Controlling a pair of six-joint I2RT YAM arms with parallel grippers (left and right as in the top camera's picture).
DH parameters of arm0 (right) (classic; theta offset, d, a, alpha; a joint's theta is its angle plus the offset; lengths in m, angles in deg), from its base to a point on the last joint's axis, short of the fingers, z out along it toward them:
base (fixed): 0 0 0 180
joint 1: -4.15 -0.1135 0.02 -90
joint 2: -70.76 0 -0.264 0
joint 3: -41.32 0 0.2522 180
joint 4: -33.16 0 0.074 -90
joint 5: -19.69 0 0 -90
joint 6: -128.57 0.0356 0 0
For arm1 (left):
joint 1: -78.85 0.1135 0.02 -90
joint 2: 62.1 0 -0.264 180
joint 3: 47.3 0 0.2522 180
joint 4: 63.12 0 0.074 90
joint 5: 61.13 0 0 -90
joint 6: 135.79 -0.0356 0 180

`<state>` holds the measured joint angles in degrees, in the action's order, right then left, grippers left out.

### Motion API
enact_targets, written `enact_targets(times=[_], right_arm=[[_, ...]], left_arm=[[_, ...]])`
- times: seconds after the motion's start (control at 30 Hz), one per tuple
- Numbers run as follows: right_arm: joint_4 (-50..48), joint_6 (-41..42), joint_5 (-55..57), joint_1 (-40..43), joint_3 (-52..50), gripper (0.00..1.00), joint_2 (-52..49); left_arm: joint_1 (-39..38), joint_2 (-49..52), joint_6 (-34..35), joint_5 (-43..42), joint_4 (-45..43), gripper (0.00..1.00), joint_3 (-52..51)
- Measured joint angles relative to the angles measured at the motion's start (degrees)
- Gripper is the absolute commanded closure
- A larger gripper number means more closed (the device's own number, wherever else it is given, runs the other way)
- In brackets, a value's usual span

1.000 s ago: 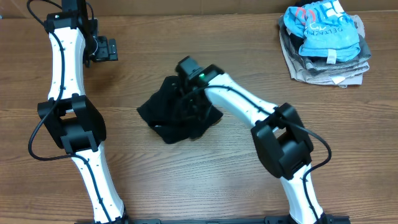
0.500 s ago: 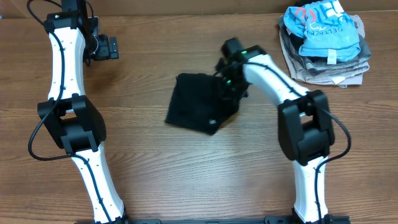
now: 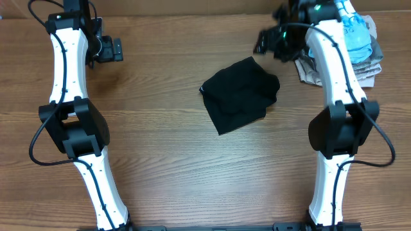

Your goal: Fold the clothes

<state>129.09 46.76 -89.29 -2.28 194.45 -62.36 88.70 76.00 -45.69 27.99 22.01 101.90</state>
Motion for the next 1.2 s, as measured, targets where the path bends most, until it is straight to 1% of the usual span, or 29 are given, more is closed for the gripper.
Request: enact_targets(times=[0.1,0.17,0.23,0.47,0.67,0.87,0.97,1.2], right_arm=[[7.8,4.9,-1.0,-1.4,8.0,0.15,1.1],[12.3,9.9,-0.2,-2.6,10.4,0.14,2.3],[14.5,14.3,0.9,-3.4,10.6,0.14,2.8],[15.0,33.6,6.7,-4.3,5.1,0.17,2.8],[14.9,47.1,12.1,-8.6,-1.0,0.18,2.8],[13.9,55.6,14.7,-13.4,-6.8,0.18,2.8],[11.0,59.0,15.0,-14.7,-11.7,0.18,2.8],[5.7,62.1,15.4,-14.7,-20.7,0.18,2.8]], left_arm=[[0.0,0.0,0.0,0.0,0.7,0.00,0.0],[0.0,0.0,0.0,0.0,1.0,0.00,0.0],[0.0,0.0,0.0,0.0,1.1,0.00,0.0],[0.0,0.0,0.0,0.0,1.5,0.00,0.0],[0.0,0.0,0.0,0.0,1.5,0.00,0.0],[0.0,0.0,0.0,0.0,1.5,0.00,0.0],[0.0,0.0,0.0,-0.3,1.5,0.00,0.0],[0.0,0.0,0.0,-1.1,1.4,0.00,0.0]])
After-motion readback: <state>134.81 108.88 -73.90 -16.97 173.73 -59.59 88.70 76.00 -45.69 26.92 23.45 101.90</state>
